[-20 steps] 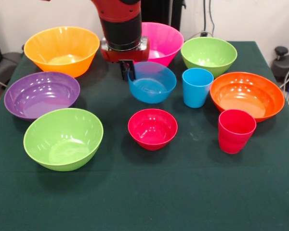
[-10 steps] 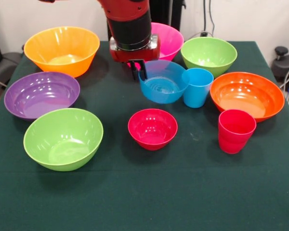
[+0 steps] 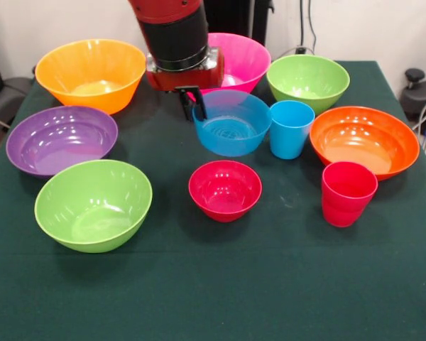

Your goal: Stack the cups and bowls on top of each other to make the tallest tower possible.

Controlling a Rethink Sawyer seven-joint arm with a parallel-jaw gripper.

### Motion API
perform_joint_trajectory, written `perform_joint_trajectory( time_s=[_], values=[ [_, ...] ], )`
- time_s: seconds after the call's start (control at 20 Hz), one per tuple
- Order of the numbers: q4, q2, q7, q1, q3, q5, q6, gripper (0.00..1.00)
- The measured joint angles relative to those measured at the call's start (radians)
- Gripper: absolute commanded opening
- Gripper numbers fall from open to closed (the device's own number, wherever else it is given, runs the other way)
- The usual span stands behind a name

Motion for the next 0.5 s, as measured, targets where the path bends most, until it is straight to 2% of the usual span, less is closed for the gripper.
perform_joint_trajectory(
  time_s=[0.5],
  values=[
    [-0.07,0.042,0.0,-0.02,0.035,-0.001,0.04,0.0]
  ],
)
